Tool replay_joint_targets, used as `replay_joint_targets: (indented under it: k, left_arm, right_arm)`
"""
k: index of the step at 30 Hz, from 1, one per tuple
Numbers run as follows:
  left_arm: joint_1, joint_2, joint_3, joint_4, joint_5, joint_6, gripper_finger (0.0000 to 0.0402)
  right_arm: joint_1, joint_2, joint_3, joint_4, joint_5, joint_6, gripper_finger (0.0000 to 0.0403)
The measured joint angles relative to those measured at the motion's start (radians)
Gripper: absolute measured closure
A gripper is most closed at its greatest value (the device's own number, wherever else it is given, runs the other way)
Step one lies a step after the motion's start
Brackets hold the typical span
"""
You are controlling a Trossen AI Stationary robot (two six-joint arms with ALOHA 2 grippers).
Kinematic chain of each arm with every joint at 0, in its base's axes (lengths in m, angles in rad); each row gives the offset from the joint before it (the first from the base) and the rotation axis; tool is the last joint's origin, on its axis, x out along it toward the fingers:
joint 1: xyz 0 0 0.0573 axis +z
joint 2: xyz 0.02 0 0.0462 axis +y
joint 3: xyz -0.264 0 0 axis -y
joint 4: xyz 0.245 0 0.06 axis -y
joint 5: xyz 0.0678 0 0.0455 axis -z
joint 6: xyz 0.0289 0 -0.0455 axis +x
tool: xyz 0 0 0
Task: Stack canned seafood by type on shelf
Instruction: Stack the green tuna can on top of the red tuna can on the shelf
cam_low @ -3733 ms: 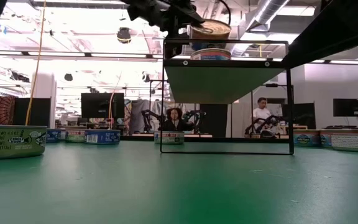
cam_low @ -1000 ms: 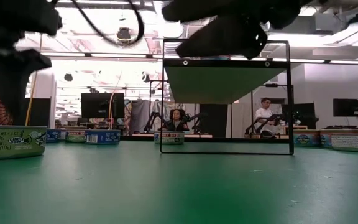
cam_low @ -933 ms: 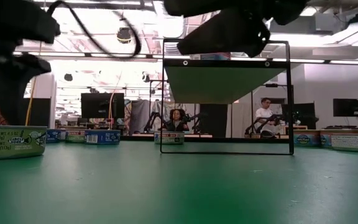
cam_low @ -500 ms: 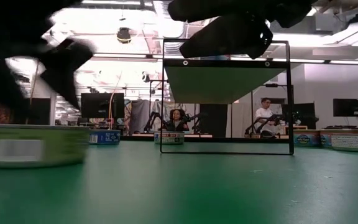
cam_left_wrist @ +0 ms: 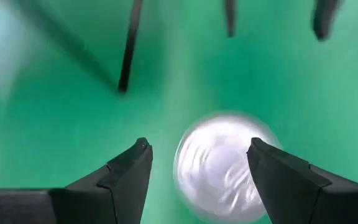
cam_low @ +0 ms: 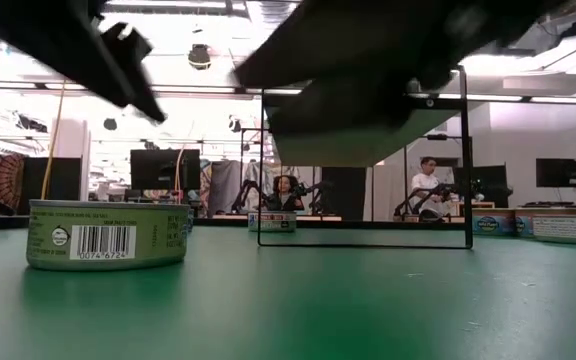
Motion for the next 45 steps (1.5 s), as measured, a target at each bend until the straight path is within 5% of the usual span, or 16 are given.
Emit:
replay_joint_targets:
  k: [6, 14, 31, 45]
  left_arm:
    - [-0.009, -0.014, -0.127, 0.039, 0.050, -0.144, 0.0148]
    - [-0.013, -0.030, -0.167, 0.115, 0.050, -0.140, 0.0148]
    - [-0.014, -0.056, -0.164, 0.087, 0.143, -0.169, 0.0148]
    - [-0.014, -0.052, -0.164, 0.279, 0.176, -0.158, 0.0148]
  right_arm:
    - [-0.032, 0.108, 0.109, 0.009, -0.007, -0.078, 0.0111]
    - [-0.084, 0.185, 0.227, -0.062, 0.016, -0.114, 0.0111]
    - [-0.084, 0.185, 0.230, -0.274, 0.033, -0.057, 0.0113]
    - [-0.063, 0.191, 0.225, -0.324, 0.027, 0.000, 0.0114]
